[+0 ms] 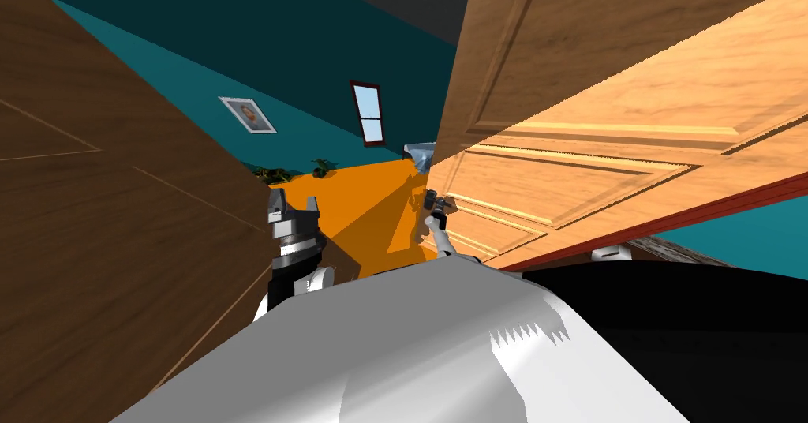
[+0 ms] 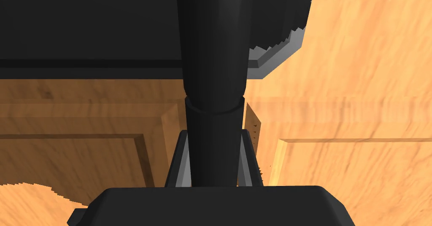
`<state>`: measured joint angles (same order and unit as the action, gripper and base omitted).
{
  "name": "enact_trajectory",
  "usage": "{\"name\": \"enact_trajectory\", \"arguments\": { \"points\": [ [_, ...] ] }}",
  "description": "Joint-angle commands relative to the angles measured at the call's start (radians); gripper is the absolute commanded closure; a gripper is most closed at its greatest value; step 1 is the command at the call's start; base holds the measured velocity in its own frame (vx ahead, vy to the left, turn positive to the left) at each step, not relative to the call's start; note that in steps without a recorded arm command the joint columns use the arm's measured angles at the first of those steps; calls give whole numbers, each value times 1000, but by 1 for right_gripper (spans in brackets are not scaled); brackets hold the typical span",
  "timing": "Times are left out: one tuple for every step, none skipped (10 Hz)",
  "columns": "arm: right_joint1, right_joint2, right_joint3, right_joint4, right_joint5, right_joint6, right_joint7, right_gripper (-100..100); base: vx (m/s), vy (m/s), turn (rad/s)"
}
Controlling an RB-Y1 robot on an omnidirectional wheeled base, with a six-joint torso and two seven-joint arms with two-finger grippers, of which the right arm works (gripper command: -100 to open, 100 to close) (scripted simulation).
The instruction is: Push the door open
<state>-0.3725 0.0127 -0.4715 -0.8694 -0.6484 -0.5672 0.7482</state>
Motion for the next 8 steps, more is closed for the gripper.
{"name": "enact_trajectory", "arguments": {
  "points": [
    [-15, -1, -4, 10, -30, -27, 32, 100, 138, 2, -45],
    [-21, 8, -6, 18, -54, -38, 56, 100, 139, -13, -53],
    [-26, 16, -8, 25, -75, -47, 76, 100, 152, -16, -53],
    [-30, 23, -9, 30, -92, -54, 92, 100, 149, 13, -53],
    [-34, 32, -10, 35, -109, -61, 109, 100, 143, 24, -57],
    [-27, 22, -14, 37, -99, -58, 96, 100, 56, 1, -42],
    [-26, -10, -30, 32, -115, -73, 114, 100, 81, -39, 9],
    [-26, -10, -30, 32, -115, -73, 114, 100, 110, -43, 12]
  ]
}}
